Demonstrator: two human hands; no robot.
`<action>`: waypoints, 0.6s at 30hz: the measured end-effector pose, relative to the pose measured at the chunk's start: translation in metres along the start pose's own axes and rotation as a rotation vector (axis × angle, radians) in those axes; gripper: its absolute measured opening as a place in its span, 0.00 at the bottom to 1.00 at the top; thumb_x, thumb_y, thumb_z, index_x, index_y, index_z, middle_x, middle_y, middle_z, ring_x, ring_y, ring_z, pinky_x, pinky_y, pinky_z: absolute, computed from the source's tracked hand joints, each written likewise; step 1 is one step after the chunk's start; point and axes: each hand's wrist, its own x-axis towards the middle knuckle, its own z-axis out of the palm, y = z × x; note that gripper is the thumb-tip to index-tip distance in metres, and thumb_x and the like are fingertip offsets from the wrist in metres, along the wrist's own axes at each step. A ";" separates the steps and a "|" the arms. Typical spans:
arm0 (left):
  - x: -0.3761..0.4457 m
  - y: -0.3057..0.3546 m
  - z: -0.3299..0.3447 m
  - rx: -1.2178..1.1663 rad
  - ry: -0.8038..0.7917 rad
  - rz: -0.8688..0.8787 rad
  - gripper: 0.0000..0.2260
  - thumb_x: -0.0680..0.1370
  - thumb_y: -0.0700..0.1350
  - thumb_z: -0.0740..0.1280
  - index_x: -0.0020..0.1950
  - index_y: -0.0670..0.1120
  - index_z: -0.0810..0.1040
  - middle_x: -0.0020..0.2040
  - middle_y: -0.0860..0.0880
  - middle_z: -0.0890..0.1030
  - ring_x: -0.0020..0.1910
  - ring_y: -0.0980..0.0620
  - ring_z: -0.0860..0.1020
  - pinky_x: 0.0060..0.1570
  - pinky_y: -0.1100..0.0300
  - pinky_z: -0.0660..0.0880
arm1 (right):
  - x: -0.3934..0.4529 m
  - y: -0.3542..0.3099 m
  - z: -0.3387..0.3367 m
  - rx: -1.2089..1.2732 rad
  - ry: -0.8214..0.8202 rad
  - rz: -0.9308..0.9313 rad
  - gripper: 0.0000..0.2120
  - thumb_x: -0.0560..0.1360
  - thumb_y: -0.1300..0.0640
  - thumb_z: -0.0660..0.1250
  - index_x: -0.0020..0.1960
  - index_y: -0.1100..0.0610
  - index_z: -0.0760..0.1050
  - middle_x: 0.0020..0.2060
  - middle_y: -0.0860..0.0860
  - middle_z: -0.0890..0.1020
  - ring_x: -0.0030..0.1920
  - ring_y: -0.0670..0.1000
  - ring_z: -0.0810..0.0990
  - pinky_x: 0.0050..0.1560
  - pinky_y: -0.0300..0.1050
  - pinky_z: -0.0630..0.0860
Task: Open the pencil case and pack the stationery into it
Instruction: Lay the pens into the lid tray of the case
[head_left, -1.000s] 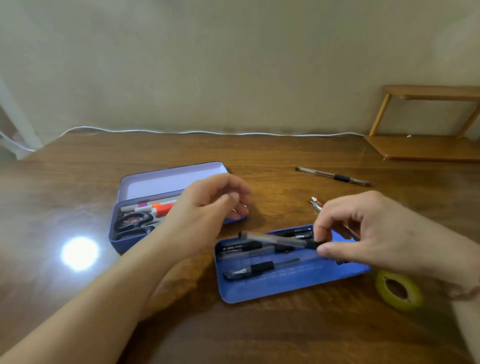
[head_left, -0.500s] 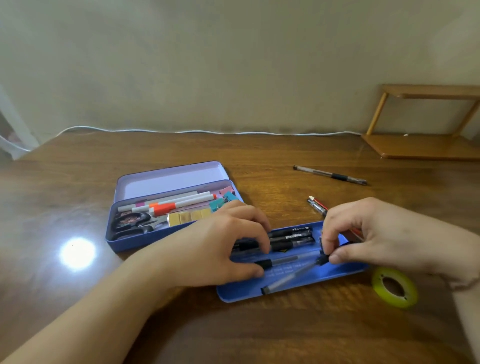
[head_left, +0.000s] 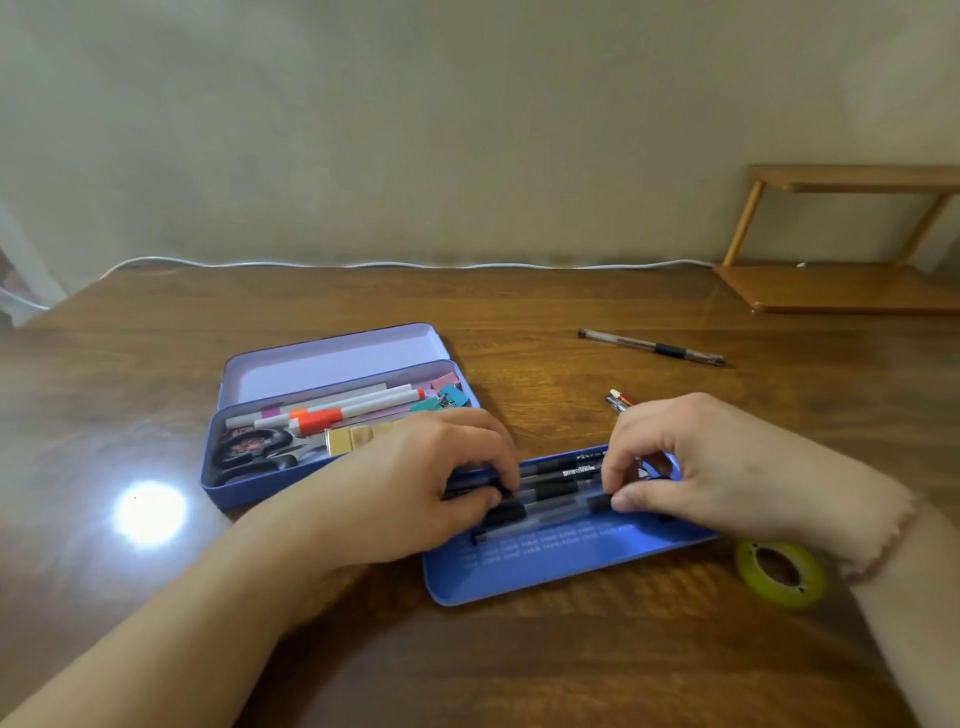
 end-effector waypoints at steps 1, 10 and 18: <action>0.000 0.000 0.000 0.006 0.000 -0.002 0.09 0.76 0.43 0.70 0.50 0.58 0.79 0.54 0.62 0.77 0.56 0.59 0.76 0.55 0.62 0.74 | 0.002 -0.002 0.003 -0.010 0.003 -0.008 0.02 0.72 0.48 0.73 0.43 0.43 0.81 0.41 0.38 0.80 0.45 0.41 0.78 0.48 0.48 0.78; -0.002 0.002 0.000 0.009 -0.054 0.033 0.08 0.73 0.55 0.73 0.51 0.58 0.81 0.58 0.65 0.74 0.59 0.62 0.73 0.58 0.66 0.72 | 0.009 -0.017 0.014 -0.037 0.024 -0.027 0.05 0.73 0.45 0.71 0.47 0.43 0.79 0.42 0.39 0.79 0.45 0.40 0.77 0.47 0.41 0.78; -0.002 -0.001 0.000 0.021 -0.051 0.025 0.07 0.72 0.55 0.73 0.48 0.57 0.81 0.58 0.67 0.73 0.58 0.64 0.73 0.55 0.70 0.72 | 0.014 0.050 -0.012 -0.098 0.376 0.367 0.25 0.74 0.35 0.59 0.67 0.42 0.71 0.70 0.44 0.71 0.71 0.50 0.64 0.70 0.58 0.65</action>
